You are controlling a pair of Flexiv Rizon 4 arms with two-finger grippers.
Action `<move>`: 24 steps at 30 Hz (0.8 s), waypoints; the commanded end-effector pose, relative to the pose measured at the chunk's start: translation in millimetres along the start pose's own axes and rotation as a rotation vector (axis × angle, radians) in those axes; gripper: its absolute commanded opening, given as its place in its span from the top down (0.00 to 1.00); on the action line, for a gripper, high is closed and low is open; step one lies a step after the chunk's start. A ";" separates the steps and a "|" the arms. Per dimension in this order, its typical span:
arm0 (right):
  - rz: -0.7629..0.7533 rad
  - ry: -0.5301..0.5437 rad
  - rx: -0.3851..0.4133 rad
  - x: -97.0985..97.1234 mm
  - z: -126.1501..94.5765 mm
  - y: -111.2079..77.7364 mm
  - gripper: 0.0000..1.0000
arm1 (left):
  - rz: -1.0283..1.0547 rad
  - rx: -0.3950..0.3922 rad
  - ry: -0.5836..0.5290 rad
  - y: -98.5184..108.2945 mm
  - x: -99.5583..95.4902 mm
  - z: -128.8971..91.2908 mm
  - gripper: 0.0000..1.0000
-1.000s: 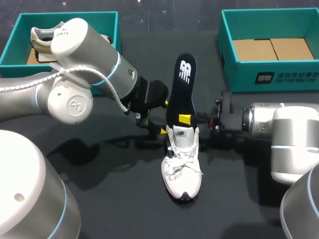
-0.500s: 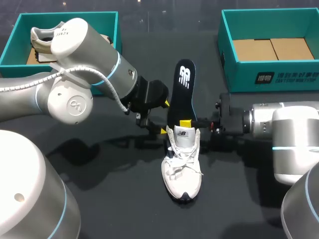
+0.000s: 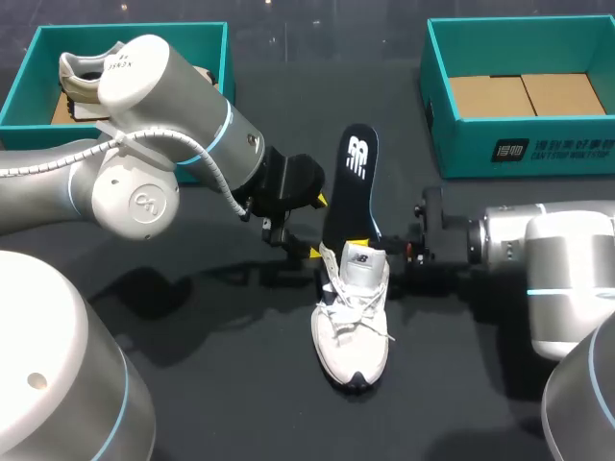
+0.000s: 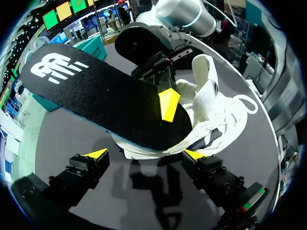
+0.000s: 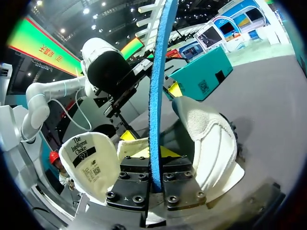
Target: Take the shoe out of the shoebox, open the shoe tongue, remove and reinsert the insole, then place the shoe into the shoebox
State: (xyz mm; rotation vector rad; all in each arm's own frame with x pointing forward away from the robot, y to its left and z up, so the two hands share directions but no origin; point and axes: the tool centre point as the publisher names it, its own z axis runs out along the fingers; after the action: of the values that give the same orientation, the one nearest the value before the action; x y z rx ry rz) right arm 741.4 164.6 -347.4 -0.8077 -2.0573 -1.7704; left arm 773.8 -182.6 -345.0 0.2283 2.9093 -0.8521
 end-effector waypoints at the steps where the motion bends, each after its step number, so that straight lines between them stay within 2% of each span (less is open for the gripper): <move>1: -0.006 0.016 -0.009 -0.6 3.5 -8.1 1.00 | 0.001 -0.001 0.000 -0.1 0.2 -0.1 0.00; 10: -0.015 0.035 -0.026 0.4 4.9 -3.9 0.95 | 0.001 -0.001 0.000 -0.1 0.2 -0.1 0.00; 17: -0.022 0.037 -0.031 0.3 5.4 -0.9 0.84 | 0.001 -0.001 0.000 -0.1 0.2 -0.1 0.00; 24: -0.036 0.041 -0.037 0.5 4.9 3.2 0.85 | 0.001 -0.001 0.000 -0.1 0.2 -0.1 0.00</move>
State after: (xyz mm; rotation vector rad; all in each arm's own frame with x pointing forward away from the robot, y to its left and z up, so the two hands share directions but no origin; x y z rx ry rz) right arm 743.8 168.9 -340.6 -0.7437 -2.0309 -1.8308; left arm 773.8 -182.7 -345.0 0.2284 2.9092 -0.8522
